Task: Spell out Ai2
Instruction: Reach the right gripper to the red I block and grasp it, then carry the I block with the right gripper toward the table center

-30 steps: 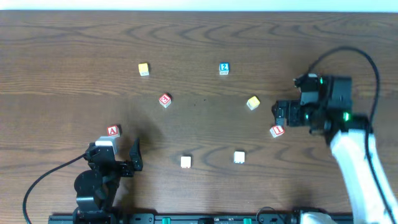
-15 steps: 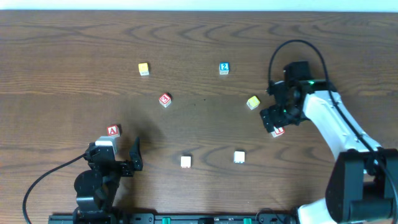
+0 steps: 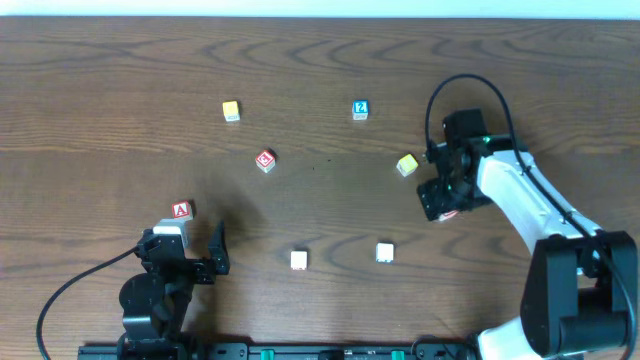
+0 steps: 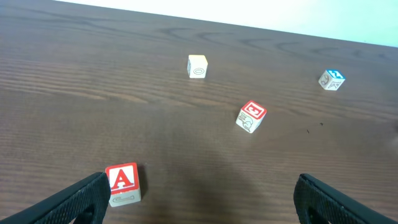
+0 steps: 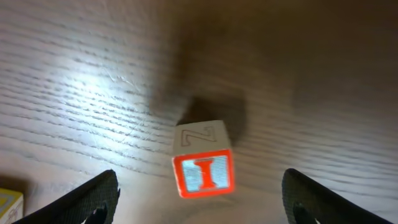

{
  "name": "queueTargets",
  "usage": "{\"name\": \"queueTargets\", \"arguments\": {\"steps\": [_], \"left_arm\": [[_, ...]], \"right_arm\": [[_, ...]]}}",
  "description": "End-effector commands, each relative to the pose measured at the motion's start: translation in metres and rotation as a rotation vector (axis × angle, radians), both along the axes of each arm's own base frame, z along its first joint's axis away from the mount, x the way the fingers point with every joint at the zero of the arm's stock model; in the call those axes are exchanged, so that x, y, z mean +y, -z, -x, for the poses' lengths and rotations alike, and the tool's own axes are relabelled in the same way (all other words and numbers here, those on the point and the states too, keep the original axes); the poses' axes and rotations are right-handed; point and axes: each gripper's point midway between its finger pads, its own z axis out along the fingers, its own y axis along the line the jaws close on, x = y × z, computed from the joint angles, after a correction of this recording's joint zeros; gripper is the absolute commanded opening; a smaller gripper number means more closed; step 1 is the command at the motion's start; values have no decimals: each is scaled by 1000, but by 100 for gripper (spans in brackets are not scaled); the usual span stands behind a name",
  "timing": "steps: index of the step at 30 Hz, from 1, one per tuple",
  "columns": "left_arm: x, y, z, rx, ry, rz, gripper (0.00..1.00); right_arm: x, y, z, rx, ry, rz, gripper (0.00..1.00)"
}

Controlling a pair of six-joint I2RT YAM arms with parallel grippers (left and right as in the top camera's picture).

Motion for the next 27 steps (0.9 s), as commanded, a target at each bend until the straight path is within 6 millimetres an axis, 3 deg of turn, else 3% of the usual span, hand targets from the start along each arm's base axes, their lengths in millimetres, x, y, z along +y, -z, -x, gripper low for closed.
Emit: {"name": "queueTargets", "arguments": {"steps": [1, 9, 12, 14, 16, 27], "left_arm": [[2, 9, 0, 18, -10, 3, 95], [2, 9, 0, 17, -9, 3, 95], [2, 9, 0, 17, -10, 3, 95], [2, 9, 0, 18, -10, 3, 95], [2, 9, 0, 18, -10, 3, 95], [2, 9, 0, 17, -9, 3, 96]], "right_arm": [[7, 14, 14, 34, 41, -37, 82], [7, 23, 11, 3, 41, -40, 80], [6, 23, 7, -15, 40, -35, 71], [6, 23, 6, -20, 39, -31, 61], [4, 23, 5, -23, 41, -21, 44], [0, 23, 4, -29, 41, 0, 34]]}}
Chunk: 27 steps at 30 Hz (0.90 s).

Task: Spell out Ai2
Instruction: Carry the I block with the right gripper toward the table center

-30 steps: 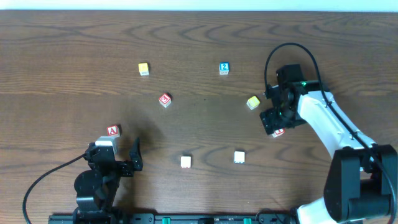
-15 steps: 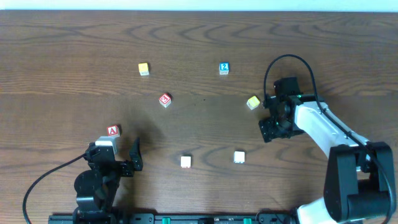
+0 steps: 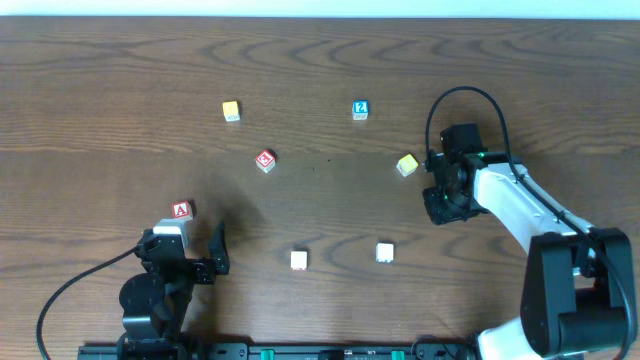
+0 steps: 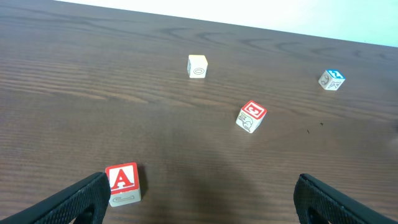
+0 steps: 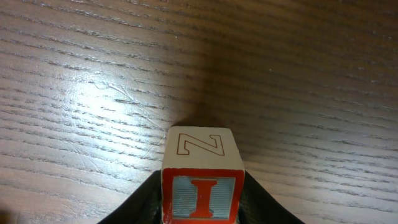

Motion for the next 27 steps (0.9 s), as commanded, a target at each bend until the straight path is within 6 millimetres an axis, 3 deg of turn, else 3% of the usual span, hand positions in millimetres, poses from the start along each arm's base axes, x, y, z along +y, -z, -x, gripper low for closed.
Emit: {"name": "queueTargets", "arguments": {"steps": [1, 8, 12, 15, 19, 24, 27], "left_arm": [[2, 9, 0, 17, -10, 3, 95], [2, 9, 0, 17, -9, 3, 95], [2, 9, 0, 17, -10, 3, 95], [2, 9, 0, 17, -10, 3, 95], [2, 9, 0, 17, -10, 3, 96], [2, 9, 0, 18, -10, 3, 95], [2, 9, 0, 17, -10, 3, 96]], "right_arm": [[-1, 2, 0, 2, -5, 13, 34], [3, 1, -4, -18, -3, 1, 31], [18, -5, -14, -41, 2, -82, 28], [42, -21, -31, -84, -14, -166, 21], [85, -58, -64, -191, -23, -237, 1], [157, -109, -87, -353, -133, -262, 1], [191, -125, -94, -421, -116, -248, 1]]}}
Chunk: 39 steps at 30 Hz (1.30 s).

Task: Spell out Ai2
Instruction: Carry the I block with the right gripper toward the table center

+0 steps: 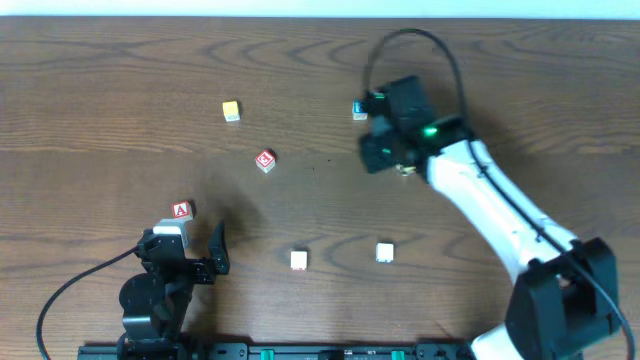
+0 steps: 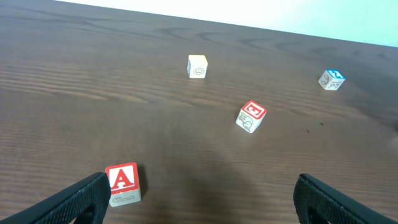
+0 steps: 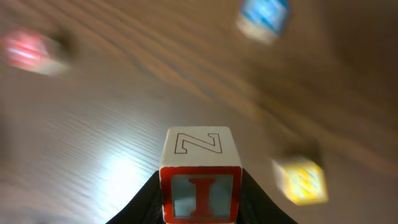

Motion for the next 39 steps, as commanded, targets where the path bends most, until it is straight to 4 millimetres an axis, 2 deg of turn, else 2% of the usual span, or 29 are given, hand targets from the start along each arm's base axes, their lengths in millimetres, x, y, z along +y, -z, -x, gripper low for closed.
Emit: {"name": "queueTargets", "arguments": {"steps": [1, 6, 9, 14, 18, 29, 35, 39], "left_arm": [[2, 9, 0, 17, -9, 3, 95], [2, 9, 0, 17, -9, 3, 95], [2, 9, 0, 17, -10, 3, 96], [2, 9, 0, 17, -10, 3, 96], [2, 9, 0, 17, -10, 3, 95], [2, 9, 0, 17, -10, 3, 95], [2, 9, 0, 18, -10, 3, 95], [2, 9, 0, 17, -10, 3, 95]], "right_arm": [[31, -8, -5, -27, 96, -3, 1], [63, 15, -3, 83, 250, -43, 1], [71, 29, -5, 105, 288, -25, 1], [70, 49, -9, 138, 384, -14, 1], [63, 56, -13, 119, 414, 23, 2], [65, 81, -16, 194, 411, 104, 2], [66, 88, -20, 233, 393, 116, 2], [59, 94, -22, 255, 409, 117, 1]]}}
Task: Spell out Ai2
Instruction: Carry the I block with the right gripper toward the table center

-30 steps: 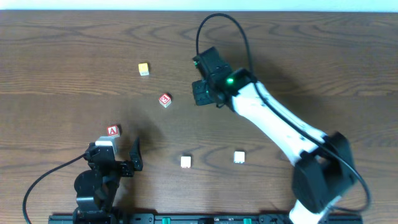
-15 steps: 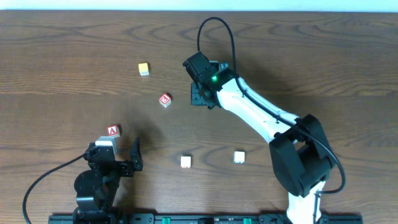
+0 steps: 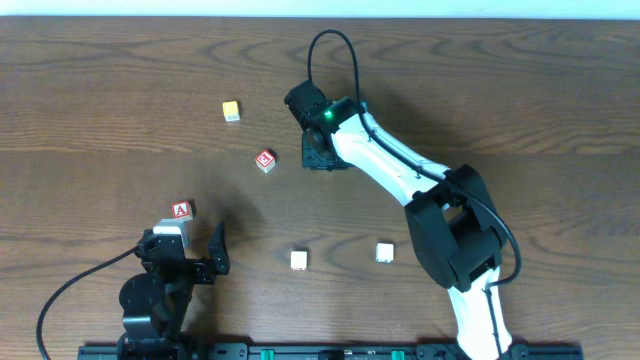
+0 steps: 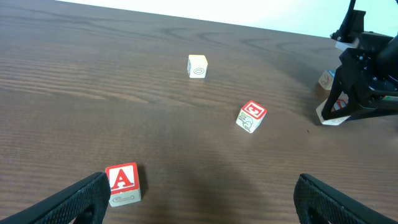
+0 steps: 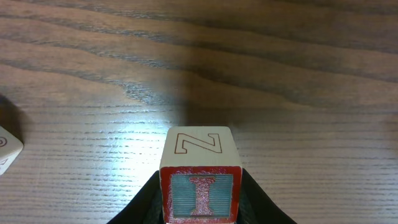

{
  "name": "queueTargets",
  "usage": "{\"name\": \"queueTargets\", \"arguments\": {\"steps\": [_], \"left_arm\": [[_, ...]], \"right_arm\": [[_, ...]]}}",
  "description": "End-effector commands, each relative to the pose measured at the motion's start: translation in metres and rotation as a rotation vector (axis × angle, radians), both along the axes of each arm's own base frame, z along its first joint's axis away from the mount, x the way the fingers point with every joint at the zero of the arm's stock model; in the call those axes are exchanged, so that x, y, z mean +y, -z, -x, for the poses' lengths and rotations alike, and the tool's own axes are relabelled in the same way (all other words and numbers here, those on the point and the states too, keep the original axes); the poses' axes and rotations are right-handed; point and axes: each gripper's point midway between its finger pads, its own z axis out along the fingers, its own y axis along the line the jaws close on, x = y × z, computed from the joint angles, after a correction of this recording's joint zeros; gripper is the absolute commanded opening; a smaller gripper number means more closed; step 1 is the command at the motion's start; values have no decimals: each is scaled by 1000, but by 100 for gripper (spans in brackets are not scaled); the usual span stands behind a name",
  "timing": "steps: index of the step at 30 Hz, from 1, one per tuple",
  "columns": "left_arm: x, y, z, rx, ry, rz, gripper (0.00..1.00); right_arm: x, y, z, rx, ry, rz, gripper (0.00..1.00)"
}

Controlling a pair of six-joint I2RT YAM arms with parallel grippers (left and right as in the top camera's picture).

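Observation:
The I block, red-framed with a Z on its upper face, sits between the fingers of my right gripper, which is shut on it. That gripper hangs low over the table just right of the red block. The red A block lies at the front left, beside one finger of my open left gripper. The blue 2 block peeks out behind the right gripper; the arm covers it in the overhead view.
A yellow block lies at the back left. Two white blocks lie near the front middle. My right arm stretches across the table's middle. The red block's corner shows at the left.
My right gripper has carried the I block further left, from beside the blue 2 block to just right of the red block. The left arm and the loose blocks are unchanged.
My right gripper stood open over the I block at the right of the table. It then shut on the block there. Later it held the block near the blue 2 block, and now it holds it beside the red block. The left gripper stayed open by the A block.

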Motion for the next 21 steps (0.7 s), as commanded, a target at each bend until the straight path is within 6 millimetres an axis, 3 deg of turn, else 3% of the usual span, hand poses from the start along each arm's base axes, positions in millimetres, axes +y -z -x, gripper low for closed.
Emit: {"name": "queueTargets", "arguments": {"steps": [1, 12, 21], "left_arm": [[2, 9, 0, 17, -10, 3, 95], [2, 9, 0, 17, -10, 3, 95], [2, 9, 0, 18, -10, 3, 96]], "right_arm": [[-7, 0, -9, 3, 16, -7, 1], [-11, 1, -11, 13, 14, -17, 1], [-8, 17, -4, 62, 7, -18, 2]]}}
